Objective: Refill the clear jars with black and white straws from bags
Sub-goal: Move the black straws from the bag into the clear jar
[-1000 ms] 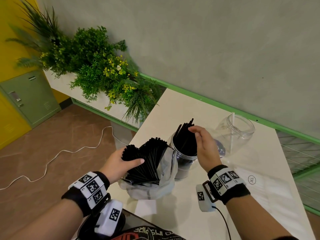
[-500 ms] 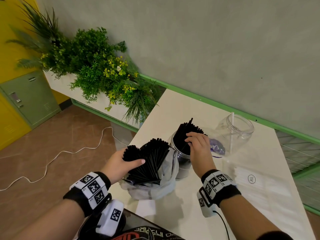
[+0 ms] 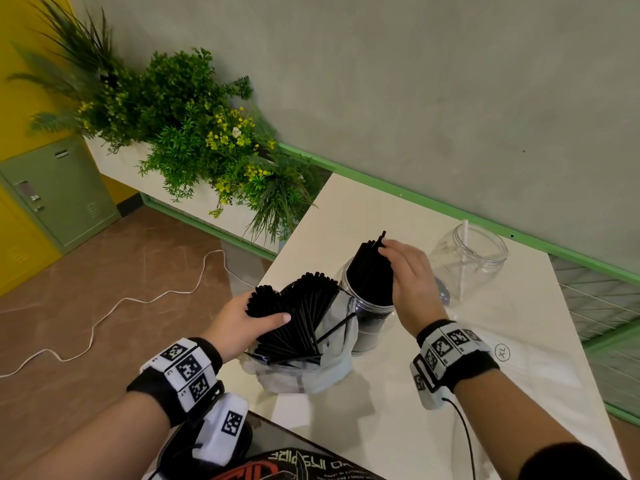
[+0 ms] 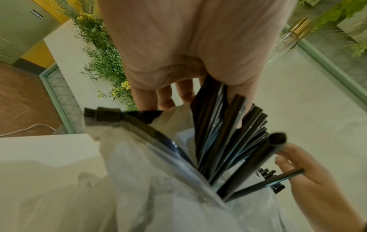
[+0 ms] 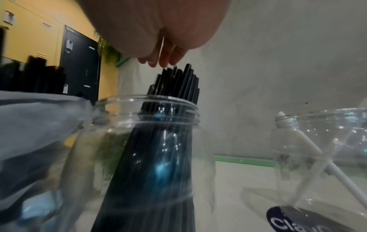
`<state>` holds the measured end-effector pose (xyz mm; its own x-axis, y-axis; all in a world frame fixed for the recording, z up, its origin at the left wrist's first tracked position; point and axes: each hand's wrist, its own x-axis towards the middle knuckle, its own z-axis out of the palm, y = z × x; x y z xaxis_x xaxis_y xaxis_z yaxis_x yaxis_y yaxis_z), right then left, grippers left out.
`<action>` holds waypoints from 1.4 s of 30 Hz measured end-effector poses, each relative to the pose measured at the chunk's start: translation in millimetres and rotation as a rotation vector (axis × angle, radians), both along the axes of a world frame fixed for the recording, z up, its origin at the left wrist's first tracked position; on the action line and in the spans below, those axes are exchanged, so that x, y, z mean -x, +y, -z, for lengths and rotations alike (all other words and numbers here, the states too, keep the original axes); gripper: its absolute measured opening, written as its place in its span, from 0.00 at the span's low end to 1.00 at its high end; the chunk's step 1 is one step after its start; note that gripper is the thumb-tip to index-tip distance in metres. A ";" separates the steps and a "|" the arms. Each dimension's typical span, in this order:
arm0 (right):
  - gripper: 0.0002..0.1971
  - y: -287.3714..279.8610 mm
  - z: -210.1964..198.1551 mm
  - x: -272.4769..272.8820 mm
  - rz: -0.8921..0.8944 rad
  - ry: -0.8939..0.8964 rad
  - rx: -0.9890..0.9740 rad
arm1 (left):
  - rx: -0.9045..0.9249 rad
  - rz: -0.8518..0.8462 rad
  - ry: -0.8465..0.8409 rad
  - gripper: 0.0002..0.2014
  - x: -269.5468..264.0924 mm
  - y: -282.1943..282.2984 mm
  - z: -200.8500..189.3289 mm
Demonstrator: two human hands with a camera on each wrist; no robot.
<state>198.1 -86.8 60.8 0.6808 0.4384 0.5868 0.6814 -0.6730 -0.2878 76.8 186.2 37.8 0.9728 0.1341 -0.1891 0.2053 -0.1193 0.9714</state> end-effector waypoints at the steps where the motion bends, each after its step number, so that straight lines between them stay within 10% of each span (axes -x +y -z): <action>1: 0.20 3.2 -5.1 -4.2 0.031 0.005 0.010 | -0.001 0.005 0.000 0.29 0.0 0.0 0.2; 8: 0.24 23.4 -17.7 -38.0 0.141 0.339 0.219 | -0.009 0.019 -0.008 0.27 2.6 0.2 -1.0; 14: 0.20 20.6 -1.1 -34.5 0.176 0.148 0.165 | 0.006 0.010 -0.009 0.28 4.5 1.9 -0.5; 20: 0.31 21.1 -6.7 -42.1 0.242 0.373 0.390 | 0.005 0.020 -0.009 0.29 3.4 2.1 -0.9; 28: 0.27 30.2 -10.0 -43.0 0.284 0.055 0.251 | 0.003 0.013 0.008 0.21 3.6 4.2 -0.4; 42: 0.20 31.2 -22.8 -58.8 0.177 0.258 0.321 | -0.048 -0.019 0.030 0.13 2.3 3.2 -2.7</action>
